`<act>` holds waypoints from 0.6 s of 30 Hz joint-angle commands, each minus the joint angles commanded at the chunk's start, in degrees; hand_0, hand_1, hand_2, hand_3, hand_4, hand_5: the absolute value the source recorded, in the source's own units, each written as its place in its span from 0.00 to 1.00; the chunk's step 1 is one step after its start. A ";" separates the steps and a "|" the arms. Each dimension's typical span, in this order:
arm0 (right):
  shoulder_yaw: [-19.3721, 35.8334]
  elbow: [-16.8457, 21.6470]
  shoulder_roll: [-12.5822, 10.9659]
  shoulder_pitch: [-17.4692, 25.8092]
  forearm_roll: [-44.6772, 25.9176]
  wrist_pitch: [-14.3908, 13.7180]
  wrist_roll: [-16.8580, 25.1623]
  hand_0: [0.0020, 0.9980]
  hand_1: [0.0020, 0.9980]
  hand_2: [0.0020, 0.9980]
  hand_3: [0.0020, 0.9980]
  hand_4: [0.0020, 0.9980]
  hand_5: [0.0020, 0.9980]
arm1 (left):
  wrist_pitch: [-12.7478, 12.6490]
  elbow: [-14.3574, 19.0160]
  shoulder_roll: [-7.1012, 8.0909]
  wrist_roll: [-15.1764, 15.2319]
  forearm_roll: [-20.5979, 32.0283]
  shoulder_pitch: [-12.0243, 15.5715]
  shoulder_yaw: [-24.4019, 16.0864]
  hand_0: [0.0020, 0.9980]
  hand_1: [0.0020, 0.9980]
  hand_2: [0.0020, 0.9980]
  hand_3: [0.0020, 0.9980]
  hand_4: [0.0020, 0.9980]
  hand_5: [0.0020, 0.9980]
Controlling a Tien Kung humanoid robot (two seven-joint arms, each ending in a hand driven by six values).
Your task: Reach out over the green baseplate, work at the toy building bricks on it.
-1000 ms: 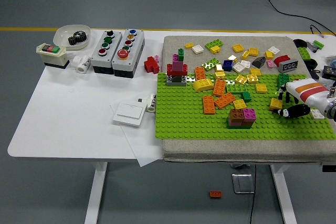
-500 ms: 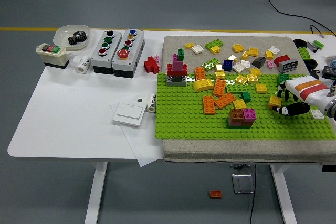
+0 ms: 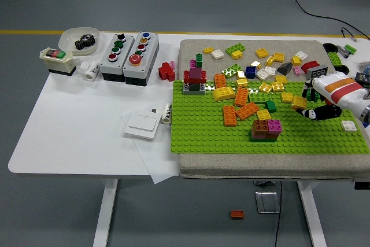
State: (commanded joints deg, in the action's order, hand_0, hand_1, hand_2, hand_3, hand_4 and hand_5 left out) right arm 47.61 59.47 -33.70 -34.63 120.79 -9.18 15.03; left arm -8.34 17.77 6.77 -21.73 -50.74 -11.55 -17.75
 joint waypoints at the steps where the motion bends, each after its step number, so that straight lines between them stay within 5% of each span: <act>1: 0.10 1.64 -0.51 0.31 -0.06 0.08 0.02 0.30 0.30 0.41 0.45 0.71 0.44 | 0.01 -0.01 0.01 0.02 0.01 0.00 0.01 0.80 0.78 0.76 0.59 0.66 0.67; 10: -0.74 10.80 -3.14 2.61 -0.21 0.78 0.26 0.30 0.30 0.41 0.45 0.70 0.43 | 0.13 -0.09 -0.01 0.08 0.38 0.13 0.09 0.80 0.78 0.75 0.59 0.66 0.67; 18: -4.01 13.86 -3.39 2.10 -0.10 0.81 0.97 0.30 0.30 0.41 0.46 0.70 0.43 | 0.21 -0.08 -0.05 0.09 0.40 0.13 0.11 0.80 0.78 0.75 0.59 0.66 0.67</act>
State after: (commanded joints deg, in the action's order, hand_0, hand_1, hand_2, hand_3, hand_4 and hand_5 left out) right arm 43.59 73.32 -37.09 -32.53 120.69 -8.37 16.00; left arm -8.13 17.69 6.73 -21.64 -50.33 -11.41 -17.63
